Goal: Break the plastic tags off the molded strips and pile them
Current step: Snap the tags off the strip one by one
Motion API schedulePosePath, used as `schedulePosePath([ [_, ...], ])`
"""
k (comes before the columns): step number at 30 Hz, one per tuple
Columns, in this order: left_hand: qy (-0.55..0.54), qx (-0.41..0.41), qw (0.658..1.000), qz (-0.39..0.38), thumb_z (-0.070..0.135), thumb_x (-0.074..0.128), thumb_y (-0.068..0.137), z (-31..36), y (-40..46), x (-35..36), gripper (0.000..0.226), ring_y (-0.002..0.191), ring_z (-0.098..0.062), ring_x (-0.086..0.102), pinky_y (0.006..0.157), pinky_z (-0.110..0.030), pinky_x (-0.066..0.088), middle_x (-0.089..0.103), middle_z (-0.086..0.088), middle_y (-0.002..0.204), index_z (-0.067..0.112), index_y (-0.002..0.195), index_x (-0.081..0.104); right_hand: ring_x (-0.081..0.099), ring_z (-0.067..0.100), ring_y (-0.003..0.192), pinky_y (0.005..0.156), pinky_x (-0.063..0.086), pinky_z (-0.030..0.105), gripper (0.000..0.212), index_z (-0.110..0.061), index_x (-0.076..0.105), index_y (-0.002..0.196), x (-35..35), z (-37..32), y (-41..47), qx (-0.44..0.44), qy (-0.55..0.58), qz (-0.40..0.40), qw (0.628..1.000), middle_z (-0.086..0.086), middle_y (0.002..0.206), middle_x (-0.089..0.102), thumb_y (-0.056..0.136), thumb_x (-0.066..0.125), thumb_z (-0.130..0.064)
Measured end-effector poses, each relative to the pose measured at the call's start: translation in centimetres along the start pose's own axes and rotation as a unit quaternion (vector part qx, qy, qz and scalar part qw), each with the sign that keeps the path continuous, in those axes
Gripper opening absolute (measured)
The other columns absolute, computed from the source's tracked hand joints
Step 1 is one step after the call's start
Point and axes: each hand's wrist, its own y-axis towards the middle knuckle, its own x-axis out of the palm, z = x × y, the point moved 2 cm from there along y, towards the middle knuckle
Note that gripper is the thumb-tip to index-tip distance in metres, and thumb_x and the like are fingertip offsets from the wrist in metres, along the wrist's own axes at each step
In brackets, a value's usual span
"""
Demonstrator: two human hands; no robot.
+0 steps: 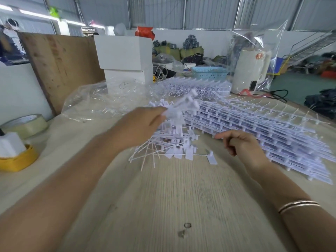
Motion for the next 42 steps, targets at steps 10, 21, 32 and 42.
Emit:
schedulePosePath([
  [10,0.142,-0.104,0.980,-0.090,0.030,0.033,0.101,-7.1,2.4,5.2,0.048,0.110,-0.024,0.040,0.096,-0.037,0.037,0.040,-0.008,0.119,0.021,0.148,0.027,0.039,0.011,0.048,0.048,0.032,0.017,0.052,-0.020,0.070,0.075,1.0,0.7,0.5,-0.017,-0.126,-0.077,0.989,-0.010,0.050,0.053,0.085,0.033,0.014],
  [21,0.179,0.025,0.981,0.068,0.010,0.048,0.084,-0.3,2.0,4.3,0.049,0.120,-0.019,0.032,0.095,-0.029,0.018,0.046,0.002,0.128,0.021,0.132,0.051,0.047,0.000,0.050,0.049,0.034,0.009,0.045,-0.017,0.069,0.079,1.7,0.0,-0.6,-0.069,-0.198,-0.071,0.975,-0.007,0.068,0.056,0.085,0.036,0.013],
  [32,-0.170,-0.109,0.975,-0.094,0.005,0.046,0.087,8.1,4.4,12.3,0.030,0.093,-0.023,0.062,0.080,-0.031,0.051,0.067,-0.010,0.105,0.013,0.111,0.063,0.051,0.027,0.110,0.088,0.039,0.034,0.027,-0.014,0.059,0.112,0.5,-0.7,2.5,-0.173,-0.662,-0.014,0.729,0.006,0.114,0.058,0.094,0.046,-0.029],
  [42,-0.367,-0.260,0.890,-0.074,0.005,0.047,0.084,7.6,8.4,15.2,0.024,0.077,-0.026,0.062,0.067,-0.031,0.050,0.065,-0.006,0.089,0.013,0.101,0.062,0.050,0.029,0.110,0.091,0.036,0.037,0.026,-0.010,0.059,0.113,-2.1,-2.5,6.0,-0.167,-0.753,0.047,0.635,0.009,0.117,0.055,0.088,0.049,-0.010],
])
